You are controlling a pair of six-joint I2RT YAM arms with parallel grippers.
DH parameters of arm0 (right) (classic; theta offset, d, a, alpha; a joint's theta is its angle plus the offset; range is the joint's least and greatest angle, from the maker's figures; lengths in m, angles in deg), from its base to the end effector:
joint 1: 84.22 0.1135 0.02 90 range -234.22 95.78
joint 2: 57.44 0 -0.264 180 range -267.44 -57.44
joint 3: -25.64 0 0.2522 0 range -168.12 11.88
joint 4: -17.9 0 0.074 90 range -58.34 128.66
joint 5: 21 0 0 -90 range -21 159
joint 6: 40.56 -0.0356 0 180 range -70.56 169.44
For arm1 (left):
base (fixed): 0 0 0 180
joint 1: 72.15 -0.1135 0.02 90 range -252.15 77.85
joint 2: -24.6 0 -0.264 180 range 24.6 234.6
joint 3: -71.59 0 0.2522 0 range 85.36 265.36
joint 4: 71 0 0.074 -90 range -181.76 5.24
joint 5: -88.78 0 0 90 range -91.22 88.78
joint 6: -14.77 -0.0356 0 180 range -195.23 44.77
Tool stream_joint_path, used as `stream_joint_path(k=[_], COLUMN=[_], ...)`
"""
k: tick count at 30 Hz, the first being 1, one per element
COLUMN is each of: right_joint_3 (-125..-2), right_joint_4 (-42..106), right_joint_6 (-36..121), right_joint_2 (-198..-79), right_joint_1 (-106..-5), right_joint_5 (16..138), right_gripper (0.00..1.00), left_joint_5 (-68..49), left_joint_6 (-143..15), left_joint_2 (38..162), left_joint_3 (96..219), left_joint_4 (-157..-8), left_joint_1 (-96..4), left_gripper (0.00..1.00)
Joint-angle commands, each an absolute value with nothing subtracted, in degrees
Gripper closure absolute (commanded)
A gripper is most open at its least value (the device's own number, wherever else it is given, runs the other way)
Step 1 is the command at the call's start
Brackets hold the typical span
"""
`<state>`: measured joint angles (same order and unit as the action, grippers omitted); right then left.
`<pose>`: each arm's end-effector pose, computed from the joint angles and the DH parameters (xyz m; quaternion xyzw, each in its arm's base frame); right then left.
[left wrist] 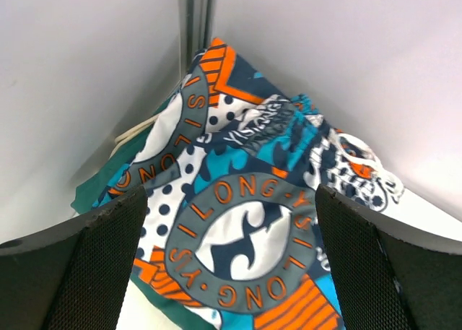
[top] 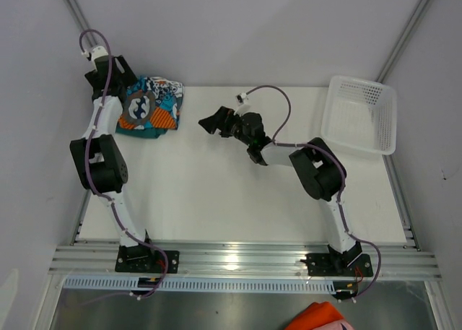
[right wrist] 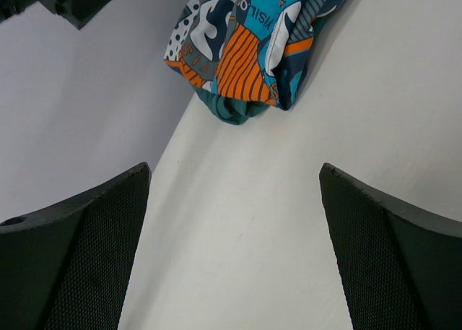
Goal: Fold and stack the shorts
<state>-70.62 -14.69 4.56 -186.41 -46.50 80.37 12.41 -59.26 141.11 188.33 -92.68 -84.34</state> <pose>0.3969 0.3158 0.1822 -0.0259 0.7074 0.5166 0.4818 0.4783 0.1119 0.3110 -0.2644 0.7796 0.0796 0.5621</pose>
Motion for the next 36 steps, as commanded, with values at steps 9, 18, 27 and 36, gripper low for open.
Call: stream_joint_path(k=[9,18,27,36], right_joint_3=[-53.4,-40.9,-25.7,-7.7], right_joint_4=[2.8,17.6,26.2,29.2], right_joint_6=[25.8,33.2,35.3,31.3], right_joint_2=[-158.1,-134.2,-108.6,-89.6], right_joint_1=[-48.6,-50.6,-51.6,-51.8], right_joint_5=[79.9,71.0,60.5,50.2], right_gripper=[0.0,0.01,0.0,0.01], left_joint_5=[7.5,3.6,15.2,11.7], left_joint_6=[-52.6,-47.0,-44.6,-46.8], left_joint_2=[122.2,98.1,77.0,55.8], left_joint_3=[174.9,145.2,114.6,97.1], left_joint_4=[-95.7,-86.2,-76.8,-70.8], left_joint_1=[-78.2,-74.2,-55.0,-51.6], left_gripper=[0.01,0.01,0.01,0.01])
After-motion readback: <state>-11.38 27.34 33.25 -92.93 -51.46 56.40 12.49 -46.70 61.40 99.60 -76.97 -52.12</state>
